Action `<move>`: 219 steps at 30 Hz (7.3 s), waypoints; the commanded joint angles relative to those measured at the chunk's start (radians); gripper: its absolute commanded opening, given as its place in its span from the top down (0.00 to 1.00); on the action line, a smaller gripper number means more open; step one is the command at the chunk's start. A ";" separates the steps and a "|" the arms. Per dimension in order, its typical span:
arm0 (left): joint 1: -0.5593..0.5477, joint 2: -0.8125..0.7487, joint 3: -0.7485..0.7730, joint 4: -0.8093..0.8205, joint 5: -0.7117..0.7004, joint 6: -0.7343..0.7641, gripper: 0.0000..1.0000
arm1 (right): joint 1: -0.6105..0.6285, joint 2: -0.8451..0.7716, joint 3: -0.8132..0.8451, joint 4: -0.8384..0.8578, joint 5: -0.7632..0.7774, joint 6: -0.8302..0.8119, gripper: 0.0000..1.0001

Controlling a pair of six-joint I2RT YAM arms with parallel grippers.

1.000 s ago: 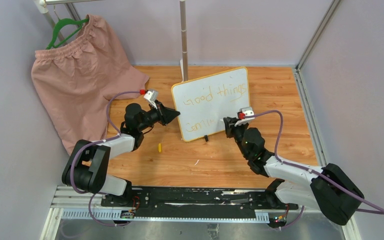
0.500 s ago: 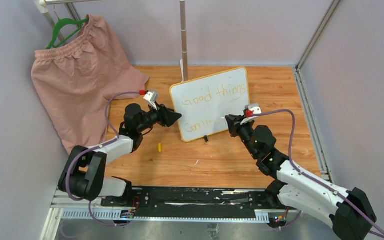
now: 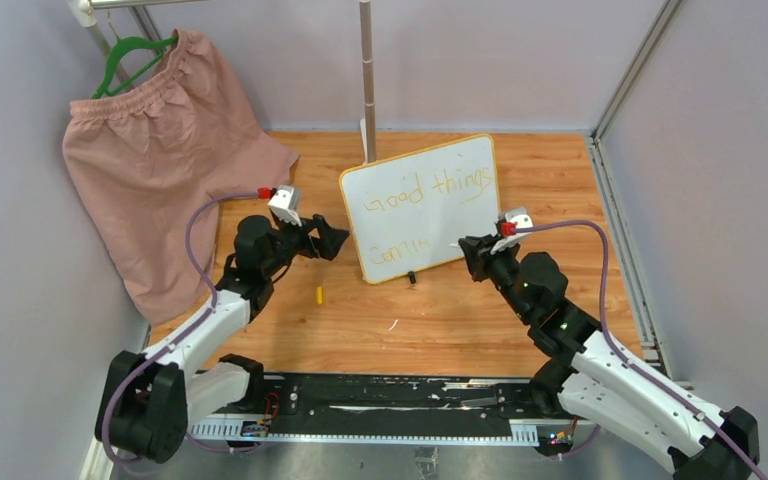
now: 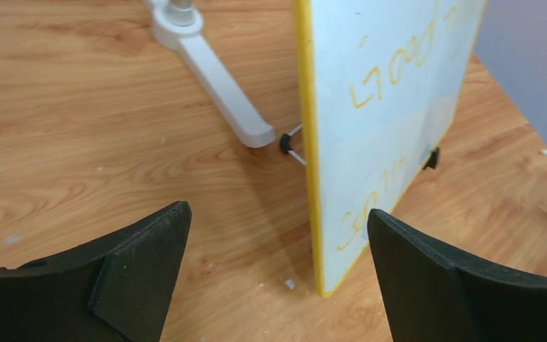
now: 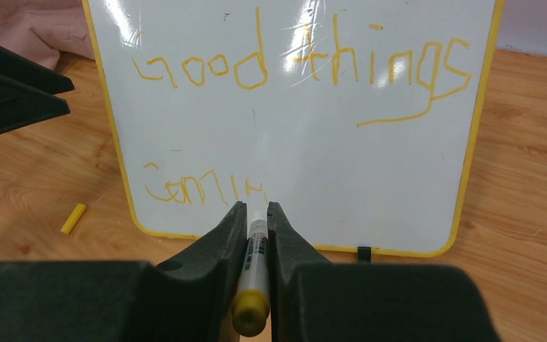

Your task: Write a sentence on the whiteboard

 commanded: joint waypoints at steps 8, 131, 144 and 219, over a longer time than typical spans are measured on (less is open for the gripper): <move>-0.006 -0.392 0.190 -0.680 -0.635 -0.004 0.00 | -0.002 -0.063 0.282 -0.255 -0.137 -0.026 1.00; -0.380 -0.159 0.454 -0.273 0.529 0.039 1.00 | 0.059 0.302 0.727 -0.400 -0.760 0.285 0.61; -0.380 -0.153 0.447 -0.271 0.521 0.040 1.00 | 0.059 0.298 0.706 -0.350 -0.760 0.314 0.58; -0.308 -0.318 0.280 -0.398 -0.257 0.035 0.00 | 0.059 0.021 0.137 -0.012 0.028 -0.015 1.00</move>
